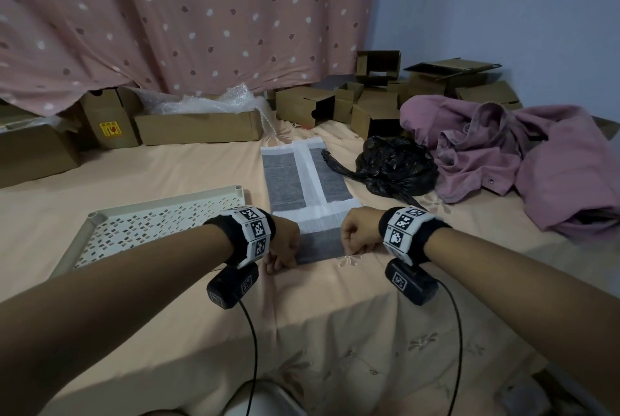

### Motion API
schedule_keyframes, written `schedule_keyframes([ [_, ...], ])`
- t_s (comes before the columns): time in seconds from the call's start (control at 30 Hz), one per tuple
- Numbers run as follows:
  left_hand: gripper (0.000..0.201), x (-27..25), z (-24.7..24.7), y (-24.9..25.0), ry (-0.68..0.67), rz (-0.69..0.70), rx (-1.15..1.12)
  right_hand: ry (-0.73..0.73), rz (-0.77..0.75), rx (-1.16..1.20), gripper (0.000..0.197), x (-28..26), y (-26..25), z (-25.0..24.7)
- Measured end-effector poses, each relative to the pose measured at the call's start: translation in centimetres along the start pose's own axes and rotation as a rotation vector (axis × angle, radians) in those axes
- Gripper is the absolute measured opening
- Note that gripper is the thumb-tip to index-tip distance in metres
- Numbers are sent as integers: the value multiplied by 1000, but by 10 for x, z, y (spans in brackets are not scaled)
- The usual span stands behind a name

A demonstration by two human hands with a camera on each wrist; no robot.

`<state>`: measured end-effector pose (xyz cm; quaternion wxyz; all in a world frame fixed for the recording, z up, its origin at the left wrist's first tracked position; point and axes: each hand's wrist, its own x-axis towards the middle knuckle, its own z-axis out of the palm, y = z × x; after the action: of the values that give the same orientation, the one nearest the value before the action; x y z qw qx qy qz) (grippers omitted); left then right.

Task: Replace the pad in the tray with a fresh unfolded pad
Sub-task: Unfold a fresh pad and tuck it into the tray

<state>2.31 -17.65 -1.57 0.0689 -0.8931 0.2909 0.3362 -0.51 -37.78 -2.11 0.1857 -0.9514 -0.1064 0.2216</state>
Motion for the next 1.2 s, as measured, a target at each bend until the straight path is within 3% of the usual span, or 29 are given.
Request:
schedule_keyframes([
  [0.27,26,-8,0,8,41,-8,68,45,65,3,20,-15,35,-10],
  [0.37,34,-11,5,22,110,-33,291,78,79,-109,21,-16,27,-6],
  [0.47,40,-13,11,34,176,-59,477,130,101,-224,11,-19,20,0],
  [0.6,36,-19,8,40,143,-48,505,135,126,-222,4,-24,14,2],
  [0.83,34,-45,19,41,63,35,473,49,94,-129,14,-32,6,7],
  [1.2,34,-51,33,36,-111,31,323,-238,117,-150,6,-41,-19,9],
])
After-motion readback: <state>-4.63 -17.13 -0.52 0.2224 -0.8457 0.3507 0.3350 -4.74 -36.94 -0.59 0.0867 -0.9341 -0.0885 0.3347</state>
